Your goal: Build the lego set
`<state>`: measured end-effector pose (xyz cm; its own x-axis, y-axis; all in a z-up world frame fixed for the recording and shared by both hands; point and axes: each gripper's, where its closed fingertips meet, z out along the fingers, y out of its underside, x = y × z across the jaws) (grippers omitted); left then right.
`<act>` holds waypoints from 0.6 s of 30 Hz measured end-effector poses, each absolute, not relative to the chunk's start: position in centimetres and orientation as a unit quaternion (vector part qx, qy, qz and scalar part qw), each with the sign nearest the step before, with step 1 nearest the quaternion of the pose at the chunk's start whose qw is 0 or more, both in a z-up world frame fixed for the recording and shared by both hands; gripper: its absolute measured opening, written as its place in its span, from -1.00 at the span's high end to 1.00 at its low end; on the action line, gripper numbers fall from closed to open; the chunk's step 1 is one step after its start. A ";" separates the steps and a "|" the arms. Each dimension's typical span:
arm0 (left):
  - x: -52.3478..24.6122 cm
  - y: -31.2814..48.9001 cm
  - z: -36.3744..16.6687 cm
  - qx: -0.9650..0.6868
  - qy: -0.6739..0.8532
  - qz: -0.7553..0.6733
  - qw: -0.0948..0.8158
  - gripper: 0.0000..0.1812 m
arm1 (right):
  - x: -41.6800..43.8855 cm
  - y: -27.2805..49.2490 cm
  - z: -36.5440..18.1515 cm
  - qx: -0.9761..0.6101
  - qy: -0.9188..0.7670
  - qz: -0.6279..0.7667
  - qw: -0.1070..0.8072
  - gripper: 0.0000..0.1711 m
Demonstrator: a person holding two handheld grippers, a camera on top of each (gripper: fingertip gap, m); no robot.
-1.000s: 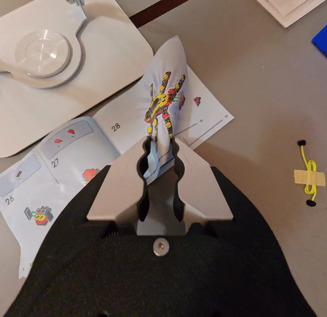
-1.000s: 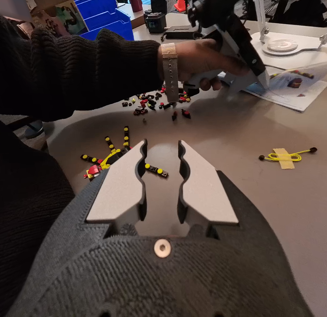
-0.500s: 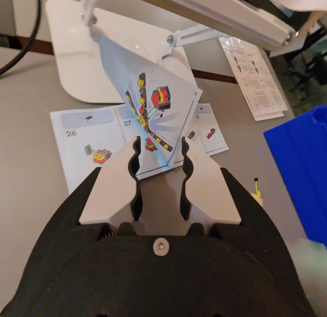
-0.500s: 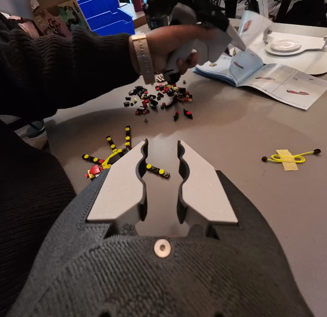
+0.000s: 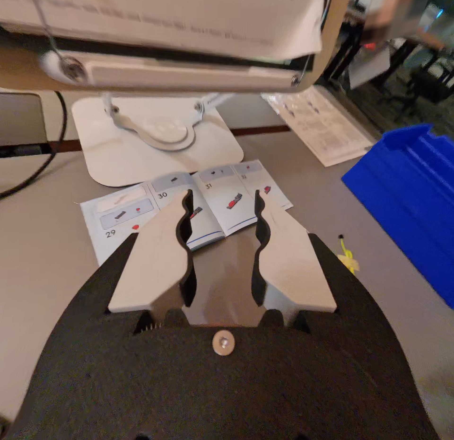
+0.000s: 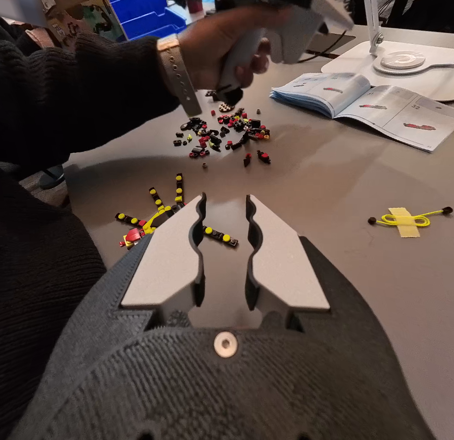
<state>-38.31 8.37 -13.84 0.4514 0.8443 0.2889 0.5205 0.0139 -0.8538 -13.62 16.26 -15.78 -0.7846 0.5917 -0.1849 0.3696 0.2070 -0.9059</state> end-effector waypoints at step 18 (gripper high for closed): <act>-36.0 5.5 -18.7 -0.787 -0.458 0.176 0.375 0.79 | -14.1 16.6 -16.6 -0.326 -0.769 0.541 0.093 0.64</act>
<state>-36.00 5.51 -18.73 0.5191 0.8521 0.0666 0.5888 -0.3001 -0.7505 -14.10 16.63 -16.57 -0.7699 0.6028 -0.2092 0.4006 0.2014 -0.8938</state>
